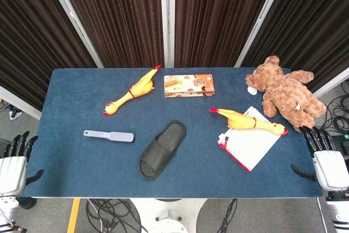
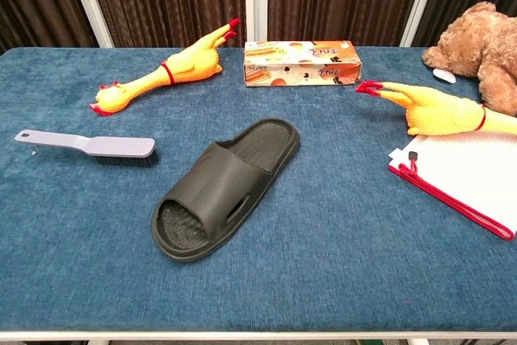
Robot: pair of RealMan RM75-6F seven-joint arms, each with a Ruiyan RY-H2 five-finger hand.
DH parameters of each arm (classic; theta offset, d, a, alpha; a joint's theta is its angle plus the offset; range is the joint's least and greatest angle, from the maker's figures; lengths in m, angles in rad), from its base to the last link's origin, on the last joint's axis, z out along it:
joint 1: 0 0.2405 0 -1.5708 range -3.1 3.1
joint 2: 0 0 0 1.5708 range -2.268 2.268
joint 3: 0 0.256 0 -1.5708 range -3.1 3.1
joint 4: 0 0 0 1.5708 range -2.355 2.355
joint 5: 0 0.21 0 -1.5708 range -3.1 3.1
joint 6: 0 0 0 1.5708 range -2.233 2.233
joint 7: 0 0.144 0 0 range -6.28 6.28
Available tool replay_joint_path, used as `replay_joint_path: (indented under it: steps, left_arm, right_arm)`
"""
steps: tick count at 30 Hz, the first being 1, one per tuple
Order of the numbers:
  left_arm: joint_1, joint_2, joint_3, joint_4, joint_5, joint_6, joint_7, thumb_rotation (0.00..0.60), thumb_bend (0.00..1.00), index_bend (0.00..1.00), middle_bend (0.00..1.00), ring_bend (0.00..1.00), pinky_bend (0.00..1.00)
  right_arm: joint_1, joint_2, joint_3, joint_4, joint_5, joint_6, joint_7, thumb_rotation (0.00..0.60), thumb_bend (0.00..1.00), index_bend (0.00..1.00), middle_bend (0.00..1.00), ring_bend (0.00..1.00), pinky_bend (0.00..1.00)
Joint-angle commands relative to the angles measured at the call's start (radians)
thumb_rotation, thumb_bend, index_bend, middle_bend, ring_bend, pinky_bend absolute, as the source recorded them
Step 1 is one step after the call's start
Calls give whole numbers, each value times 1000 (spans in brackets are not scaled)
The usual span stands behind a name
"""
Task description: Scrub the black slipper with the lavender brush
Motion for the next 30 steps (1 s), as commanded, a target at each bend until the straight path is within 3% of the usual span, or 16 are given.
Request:
replay_joint_path:
  steps: [1, 11, 15, 20, 26, 30]
  left_arm:
    - [0, -4, 2, 4, 1, -1, -3, 600, 71, 204, 178, 106, 198]
    - [-104, -13, -53, 61, -11, -128, -107, 600, 70, 206, 178, 105, 198]
    - [-214, -32, -105, 119, -53, -281, -209, 600, 70, 276, 189, 106, 199]
    - [-361, -60, -135, 192, -137, -532, -239, 600, 70, 299, 272, 165, 221]
    - [-493, -133, -144, 297, -260, -723, -128, 600, 70, 321, 303, 188, 256]
    - [-551, -180, -137, 344, -333, -785, -48, 600, 70, 364, 342, 230, 303]
  right_arm:
    - [-1, -1, 3, 0, 5, 2, -2, 600, 51, 0, 74, 0, 2]
    - [4, 20, 25, -8, 14, 19, -16, 600, 52, 0, 74, 0, 2]
    - [20, 35, 38, -20, 5, 16, -28, 600, 51, 0, 70, 0, 1]
    - [40, 43, 47, -27, 1, -3, -28, 600, 51, 0, 70, 0, 1]
    - [48, 55, 53, -29, 12, -11, -36, 600, 52, 0, 70, 0, 1]
    - [49, 57, 52, -24, 21, -17, -30, 600, 51, 0, 69, 0, 1]
